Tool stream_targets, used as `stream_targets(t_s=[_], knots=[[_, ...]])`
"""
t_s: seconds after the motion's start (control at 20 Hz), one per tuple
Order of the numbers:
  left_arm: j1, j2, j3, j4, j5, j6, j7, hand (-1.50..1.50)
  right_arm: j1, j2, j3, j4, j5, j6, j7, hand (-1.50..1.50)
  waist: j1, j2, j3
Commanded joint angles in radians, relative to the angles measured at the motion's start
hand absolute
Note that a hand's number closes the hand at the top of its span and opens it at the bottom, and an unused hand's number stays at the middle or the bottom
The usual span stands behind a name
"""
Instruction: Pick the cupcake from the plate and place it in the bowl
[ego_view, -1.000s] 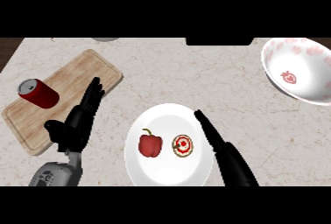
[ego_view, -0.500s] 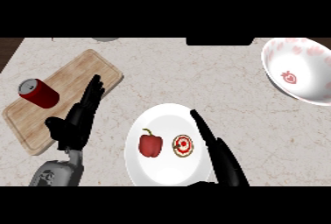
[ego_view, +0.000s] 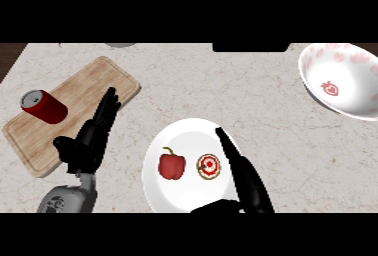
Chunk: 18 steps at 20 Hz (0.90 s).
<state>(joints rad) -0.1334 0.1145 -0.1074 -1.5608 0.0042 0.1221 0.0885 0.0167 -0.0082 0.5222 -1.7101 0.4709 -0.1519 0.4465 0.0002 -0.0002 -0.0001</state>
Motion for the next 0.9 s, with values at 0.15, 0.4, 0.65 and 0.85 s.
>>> stream_targets(t_s=[0.15,0.4,0.65,0.85], knots=[[-0.013,-0.027,0.005,0.036,-0.029,-0.001,-0.02,0.0,-0.05,0.008,0.056,0.127,0.106,-0.063,0.036,-1.5,0.0,0.0,0.0],[0.051,-0.034,-0.006,-0.069,-0.053,-0.008,0.024,0.0,-0.07,0.008,0.028,0.17,0.047,-0.025,0.002,-1.5,0.002,0.0,0.0],[-0.064,-0.054,0.033,0.089,-0.05,0.007,-0.02,0.0,-0.115,-0.028,0.053,0.21,0.106,0.074,-0.109,1.5,-0.002,0.001,0.0],[0.035,-0.028,0.033,0.003,-0.032,-0.042,-0.05,0.0,-0.155,0.007,0.061,0.302,0.138,0.06,-0.154,1.5,0.004,0.0,0.0]])
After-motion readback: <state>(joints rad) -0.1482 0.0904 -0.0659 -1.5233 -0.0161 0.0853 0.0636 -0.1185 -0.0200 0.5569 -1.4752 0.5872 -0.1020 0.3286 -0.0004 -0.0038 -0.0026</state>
